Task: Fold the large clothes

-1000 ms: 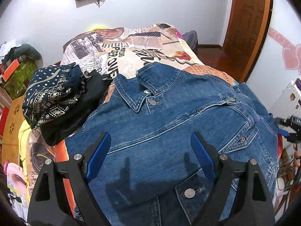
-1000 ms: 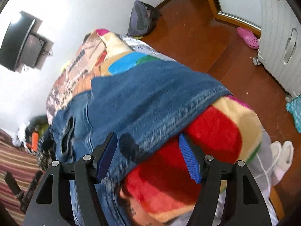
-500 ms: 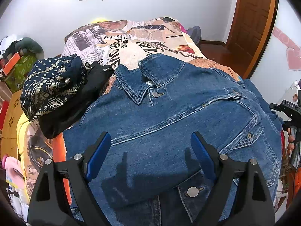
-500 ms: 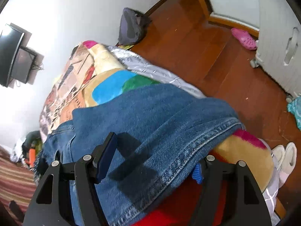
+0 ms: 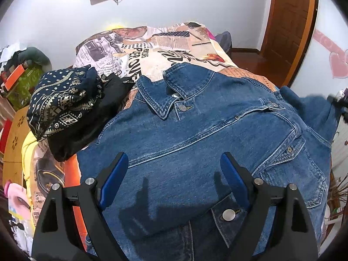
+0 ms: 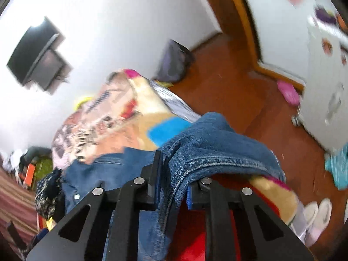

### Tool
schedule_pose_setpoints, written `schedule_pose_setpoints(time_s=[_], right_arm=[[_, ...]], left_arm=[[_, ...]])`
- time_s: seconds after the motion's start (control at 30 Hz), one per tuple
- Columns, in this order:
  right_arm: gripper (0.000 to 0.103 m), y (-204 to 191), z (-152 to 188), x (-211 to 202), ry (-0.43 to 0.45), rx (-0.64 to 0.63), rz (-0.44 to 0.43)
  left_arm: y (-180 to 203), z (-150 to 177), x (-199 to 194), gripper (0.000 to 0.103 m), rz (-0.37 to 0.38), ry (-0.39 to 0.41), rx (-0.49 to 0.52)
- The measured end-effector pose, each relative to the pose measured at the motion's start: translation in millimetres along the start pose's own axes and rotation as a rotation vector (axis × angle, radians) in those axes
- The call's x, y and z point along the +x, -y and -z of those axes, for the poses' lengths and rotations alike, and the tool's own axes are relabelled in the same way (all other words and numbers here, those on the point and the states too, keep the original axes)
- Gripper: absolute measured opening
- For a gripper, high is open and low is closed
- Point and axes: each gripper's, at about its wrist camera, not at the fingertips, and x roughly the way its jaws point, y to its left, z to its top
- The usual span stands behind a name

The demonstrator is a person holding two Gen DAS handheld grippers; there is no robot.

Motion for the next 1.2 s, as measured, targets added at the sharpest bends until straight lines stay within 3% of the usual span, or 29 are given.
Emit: schedule_pose_setpoints(time_s=[0.17, 0.37, 0.47, 0.6, 0.73, 0.8, 0.9, 1.2], right_arm=[[0.015, -64, -2, -18, 0.037, -0.165, -0.133], [0.015, -119, 29, -10, -0.041, -0.358, -0.243], [0.015, -129, 53, 15, -0.149, -0.422, -0.235], [0.015, -119, 85, 51, -0.314, -0.412, -0.218], [0.017, -119, 95, 48, -0.352, -0.424, -0.176], [0.027, -119, 92, 40, -0.381, -0.449, -0.148], [0.046, -113, 89, 24, -0.370, -0.442, -0.140], [0.057, -83, 67, -15, -0.248, -0.325, -0.089]], left_arm=[[-4, 2, -4, 0.086, -0.002, 0.010, -0.005], [-9, 5, -8, 0.086, -0.015, 0.016, -0.002], [-12, 8, -9, 0.086, -0.014, 0.013, -0.008], [-15, 12, -10, 0.086, -0.011, 0.011, -0.016], [-16, 15, -10, 0.086, -0.008, 0.007, -0.015], [-15, 15, -10, 0.086, -0.007, 0.005, -0.014], [-13, 14, -11, 0.086, 0.000, 0.008, -0.017], [-2, 11, -9, 0.086, 0.007, 0.013, 0.008]])
